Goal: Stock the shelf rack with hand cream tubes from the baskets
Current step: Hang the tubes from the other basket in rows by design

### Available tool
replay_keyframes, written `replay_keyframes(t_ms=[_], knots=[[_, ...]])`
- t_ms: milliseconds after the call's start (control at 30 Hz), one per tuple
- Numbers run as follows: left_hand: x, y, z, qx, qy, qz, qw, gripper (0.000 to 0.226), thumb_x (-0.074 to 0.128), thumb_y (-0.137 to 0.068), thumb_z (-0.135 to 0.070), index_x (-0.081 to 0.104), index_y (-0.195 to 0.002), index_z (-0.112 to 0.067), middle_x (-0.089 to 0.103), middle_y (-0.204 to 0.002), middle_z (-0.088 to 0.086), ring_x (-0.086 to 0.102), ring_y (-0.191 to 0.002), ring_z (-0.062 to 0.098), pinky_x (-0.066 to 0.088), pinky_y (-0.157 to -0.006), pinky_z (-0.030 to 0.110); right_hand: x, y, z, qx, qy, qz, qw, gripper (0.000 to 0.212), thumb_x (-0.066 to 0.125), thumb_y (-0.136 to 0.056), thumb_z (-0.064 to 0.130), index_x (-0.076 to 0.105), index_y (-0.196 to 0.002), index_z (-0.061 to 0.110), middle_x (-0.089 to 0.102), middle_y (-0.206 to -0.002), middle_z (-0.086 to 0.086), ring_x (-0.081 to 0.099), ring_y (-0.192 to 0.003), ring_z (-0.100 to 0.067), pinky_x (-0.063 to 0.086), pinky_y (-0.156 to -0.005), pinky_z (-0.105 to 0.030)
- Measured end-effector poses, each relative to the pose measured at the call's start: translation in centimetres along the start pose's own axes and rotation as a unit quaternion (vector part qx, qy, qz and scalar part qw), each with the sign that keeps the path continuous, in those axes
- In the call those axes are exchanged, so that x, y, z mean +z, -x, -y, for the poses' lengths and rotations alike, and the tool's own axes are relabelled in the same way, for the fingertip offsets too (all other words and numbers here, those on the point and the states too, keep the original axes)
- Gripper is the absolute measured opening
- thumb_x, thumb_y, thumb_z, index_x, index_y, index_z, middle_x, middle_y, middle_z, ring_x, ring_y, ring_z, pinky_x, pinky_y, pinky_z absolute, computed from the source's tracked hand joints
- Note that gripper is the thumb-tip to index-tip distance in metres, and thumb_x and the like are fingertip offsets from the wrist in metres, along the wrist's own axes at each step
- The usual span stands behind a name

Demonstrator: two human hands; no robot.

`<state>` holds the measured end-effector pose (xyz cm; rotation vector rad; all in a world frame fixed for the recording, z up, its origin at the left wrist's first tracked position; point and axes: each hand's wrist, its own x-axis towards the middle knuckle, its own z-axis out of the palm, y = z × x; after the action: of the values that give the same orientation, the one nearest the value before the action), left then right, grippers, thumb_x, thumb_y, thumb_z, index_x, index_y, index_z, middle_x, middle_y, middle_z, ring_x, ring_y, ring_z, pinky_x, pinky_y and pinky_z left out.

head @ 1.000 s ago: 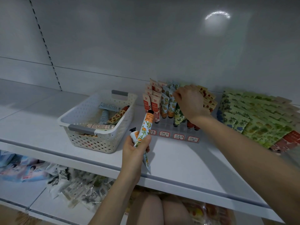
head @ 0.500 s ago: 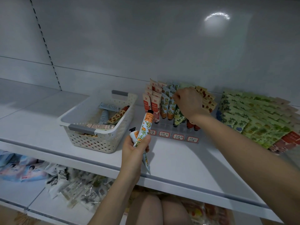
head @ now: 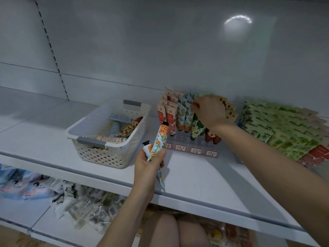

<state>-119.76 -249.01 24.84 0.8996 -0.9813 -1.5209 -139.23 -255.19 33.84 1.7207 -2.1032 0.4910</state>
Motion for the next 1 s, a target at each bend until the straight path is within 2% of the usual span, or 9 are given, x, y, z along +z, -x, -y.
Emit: replay_keyframes(t_ms=[200, 267, 333, 467, 667, 767, 867, 933, 1000], knots=[[0.3, 0.4, -0.7, 0.008, 0.003, 0.012, 1.000, 0.010, 0.063, -0.086, -0.013, 0.055, -0.089, -0.019, 0.052, -0.072, 0.002, 0.049, -0.068, 0.014, 0.044, -0.075, 0.033, -2.2, 0.2, 0.1, 0.003, -0.226, -0.093, 0.970, 0.025, 0.050, -0.094, 0.017, 0.067, -0.083, 0.002, 0.068, -0.077, -0.010, 0.060, -0.068, -0.017, 0.050, -0.068, -0.029], [0.5, 0.5, -1.0, 0.016, 0.006, 0.025, 1.000, 0.010, 0.063, -0.085, -0.014, 0.056, -0.090, -0.020, 0.052, -0.073, 0.001, 0.049, -0.068, 0.013, 0.045, -0.074, 0.032, -3.9, 1.2, 1.2, 0.039, -0.327, -0.019, 0.944, 0.025, 0.053, -0.094, 0.028, 0.067, -0.084, 0.010, 0.067, -0.075, -0.002, 0.054, -0.051, 0.003, 0.042, -0.053, -0.009], [0.7, 0.8, -1.3, 0.023, 0.003, 0.038, 0.999, 0.011, 0.063, -0.085, -0.015, 0.056, -0.092, -0.019, 0.053, -0.074, 0.000, 0.051, -0.068, 0.012, 0.046, -0.072, 0.028, -5.2, 2.7, 2.2, 0.052, -0.370, 0.107, 0.921, 0.028, 0.052, -0.091, 0.041, 0.066, -0.089, 0.017, 0.068, -0.079, 0.002, 0.055, -0.054, 0.005, 0.042, -0.053, -0.007], [0.9, 1.3, -1.5, 0.036, -0.016, 0.065, 0.997, 0.014, 0.065, -0.083, -0.015, 0.058, -0.095, -0.016, 0.058, -0.078, -0.001, 0.054, -0.072, 0.012, 0.048, -0.068, 0.023, -5.9, 5.4, 3.1, 0.039, -0.472, 0.222, 0.852, 0.021, 0.055, -0.088, 0.042, 0.064, -0.089, 0.023, 0.070, -0.083, 0.001, 0.065, -0.066, -0.007, 0.050, -0.060, -0.020], [0.7, 1.9, -1.7, 0.052, -0.005, 0.062, 0.997, 0.022, 0.071, -0.072, -0.017, 0.058, -0.089, -0.015, 0.064, -0.071, -0.008, 0.058, -0.066, 0.005, 0.051, -0.065, 0.020, -4.9, 6.8, 2.4, 0.155, -0.636, 0.225, 0.722, 0.012, 0.063, -0.086, 0.017, 0.063, -0.092, 0.005, 0.067, -0.076, -0.007, 0.062, -0.058, -0.008, 0.051, -0.052, -0.014], [0.4, 1.9, -2.1, 0.083, 0.031, 0.020, 0.996, 0.019, 0.069, -0.075, -0.010, 0.058, -0.090, -0.015, 0.066, -0.077, -0.006, 0.062, -0.069, 0.005, 0.052, -0.063, 0.017, -4.3, 8.3, 1.9, 0.220, -0.707, 0.219, 0.636, 0.013, 0.057, -0.089, 0.011, 0.061, -0.092, -0.001, 0.066, -0.075, -0.010, 0.063, -0.056, -0.008, 0.053, -0.052, -0.014], [0.3, 2.0, -2.6, 0.116, 0.015, -0.002, 0.993, 0.016, 0.068, -0.078, -0.007, 0.058, -0.087, -0.015, 0.066, -0.079, -0.004, 0.062, -0.070, 0.003, 0.053, -0.063, 0.017, -3.5, 10.0, 1.3, 0.251, -0.731, 0.244, 0.586, 0.016, 0.055, -0.089, 0.012, 0.060, -0.095, -0.003, 0.068, -0.072, -0.011, 0.063, -0.056, -0.011, 0.054, -0.053, -0.016], [0.3, 2.0, -2.8, 0.127, 0.006, -0.015, 0.992, 0.017, 0.069, -0.077, -0.007, 0.057, -0.085, -0.016, 0.066, -0.075, -0.006, 0.061, -0.069, 0.005, 0.052, -0.062, 0.018, -3.2, 11.0, 0.6, 0.242, -0.704, 0.283, 0.606, 0.018, 0.057, -0.088, 0.015, 0.062, -0.096, 0.000, 0.068, -0.079, -0.012, 0.065, -0.062, -0.012, 0.055, -0.057, -0.018], [0.1, 2.0, -3.0, 0.134, -0.018, -0.017, 0.991, 0.019, 0.070, -0.077, -0.007, 0.056, -0.079, -0.018, 0.064, -0.067, -0.009, 0.059, -0.064, 0.003, 0.051, -0.061, 0.021, -3.1, 11.7, 0.0, 0.184, -0.598, 0.296, 0.721, 0.015, 0.060, -0.087, 0.017, 0.065, -0.094, 0.006, 0.069, -0.087, -0.008, 0.066, -0.070, -0.009, 0.055, -0.065, -0.019]])
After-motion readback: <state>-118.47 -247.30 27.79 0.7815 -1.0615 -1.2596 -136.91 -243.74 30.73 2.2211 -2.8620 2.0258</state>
